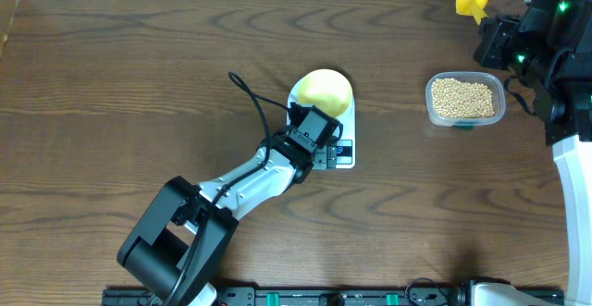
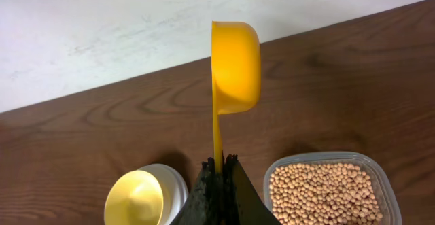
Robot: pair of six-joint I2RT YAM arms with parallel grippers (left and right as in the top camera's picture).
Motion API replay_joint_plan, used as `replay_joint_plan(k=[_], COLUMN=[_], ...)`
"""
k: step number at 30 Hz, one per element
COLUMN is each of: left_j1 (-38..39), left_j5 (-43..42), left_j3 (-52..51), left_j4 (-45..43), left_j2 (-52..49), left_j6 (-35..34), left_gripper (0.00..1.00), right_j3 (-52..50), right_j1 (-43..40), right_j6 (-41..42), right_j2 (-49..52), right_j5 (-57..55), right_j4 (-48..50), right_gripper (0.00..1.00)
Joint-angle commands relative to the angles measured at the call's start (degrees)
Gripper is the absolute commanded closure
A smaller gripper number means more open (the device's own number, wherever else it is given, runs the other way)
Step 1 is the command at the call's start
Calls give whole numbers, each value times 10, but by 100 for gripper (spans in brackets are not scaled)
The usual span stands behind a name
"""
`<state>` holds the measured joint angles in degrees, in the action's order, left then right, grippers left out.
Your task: Scoop item into bowl and weigh 50g on scale
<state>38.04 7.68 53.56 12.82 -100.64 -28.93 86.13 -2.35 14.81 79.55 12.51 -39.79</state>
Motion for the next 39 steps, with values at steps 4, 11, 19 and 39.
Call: replay_joint_plan(k=[4,11,19,39], left_j1=[0,0,-8,-233], left_j5=[9,-30,-51,14], left_j3=[8,8,8,8], left_j4=[-3,-5,78,324], left_j2=[-11,67,213,314], left_j6=[-3,-3,5,-8], left_gripper=[4,4,4,4], right_j3=[12,12,12,12], right_j1=[-3,-3,-9,-55], right_j6=[-17,-16,-16,-16], right_j2=[-5,-5,-5,-4], right_j5=[-6,-6,-6,-6], right_j4=[-2,-2,-2,67], right_gripper=[99,99,99,99])
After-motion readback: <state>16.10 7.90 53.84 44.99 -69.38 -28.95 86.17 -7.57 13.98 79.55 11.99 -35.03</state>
